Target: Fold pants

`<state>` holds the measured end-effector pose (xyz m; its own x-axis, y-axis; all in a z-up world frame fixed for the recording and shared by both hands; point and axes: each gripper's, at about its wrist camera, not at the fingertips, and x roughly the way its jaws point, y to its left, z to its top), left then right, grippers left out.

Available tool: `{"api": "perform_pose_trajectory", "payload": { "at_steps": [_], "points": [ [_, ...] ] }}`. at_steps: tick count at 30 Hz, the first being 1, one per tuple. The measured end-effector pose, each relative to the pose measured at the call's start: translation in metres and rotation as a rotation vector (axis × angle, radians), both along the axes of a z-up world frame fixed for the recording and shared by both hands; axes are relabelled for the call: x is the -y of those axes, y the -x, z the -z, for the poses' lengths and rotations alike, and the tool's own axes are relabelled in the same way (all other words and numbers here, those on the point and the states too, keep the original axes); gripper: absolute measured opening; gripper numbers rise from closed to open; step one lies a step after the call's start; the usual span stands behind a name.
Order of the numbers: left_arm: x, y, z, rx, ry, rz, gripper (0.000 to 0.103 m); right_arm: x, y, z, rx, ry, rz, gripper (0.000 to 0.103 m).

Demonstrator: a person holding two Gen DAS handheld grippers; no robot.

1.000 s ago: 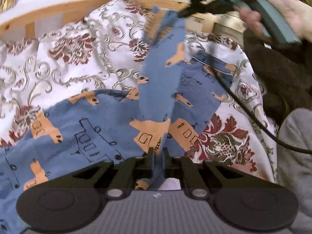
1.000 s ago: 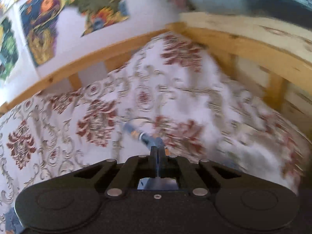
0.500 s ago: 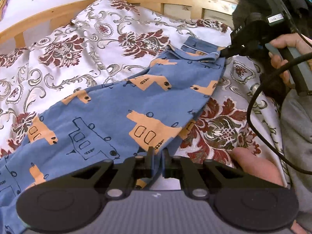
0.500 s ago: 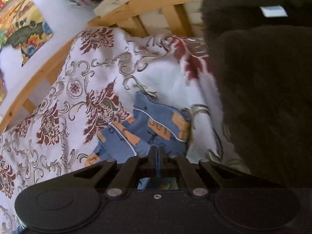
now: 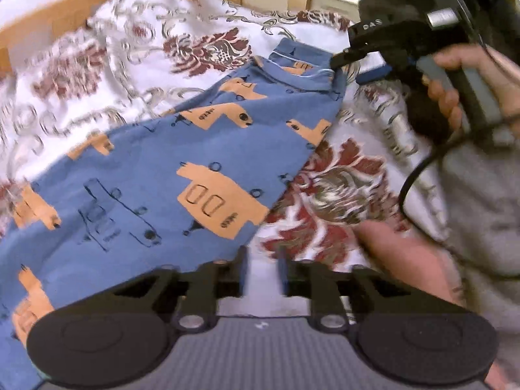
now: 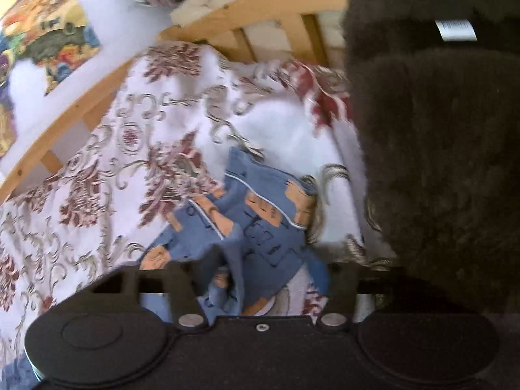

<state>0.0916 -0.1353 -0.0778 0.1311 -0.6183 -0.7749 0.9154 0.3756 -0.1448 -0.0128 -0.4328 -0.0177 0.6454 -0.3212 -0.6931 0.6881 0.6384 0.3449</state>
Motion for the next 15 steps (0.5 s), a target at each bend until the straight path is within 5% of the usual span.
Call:
{"api": "perform_pose_trajectory", "payload": {
  "at_steps": [1, 3, 6, 11, 15],
  "points": [
    [-0.003, -0.004, -0.003, -0.046, 0.021, -0.013, 0.061, -0.003, 0.001, -0.004, 0.000, 0.003, -0.026, 0.081],
    [-0.009, -0.011, -0.011, -0.119, 0.060, -0.034, 0.082, -0.008, 0.002, -0.013, -0.020, 0.015, -0.085, 0.094],
    [-0.017, -0.020, -0.027, -0.174, 0.099, -0.067, 0.100, -0.010, 0.006, -0.025, -0.071, 0.076, -0.170, 0.100],
    [-0.008, -0.041, -0.051, -0.145, 0.083, -0.123, 0.103, -0.009, 0.003, -0.034, -0.159, 0.121, -0.367, 0.101],
    [0.032, -0.076, -0.066, -0.188, 0.079, -0.166, 0.103, -0.037, -0.008, -0.033, -0.265, 0.388, -0.527, 0.101]
  ]
}}
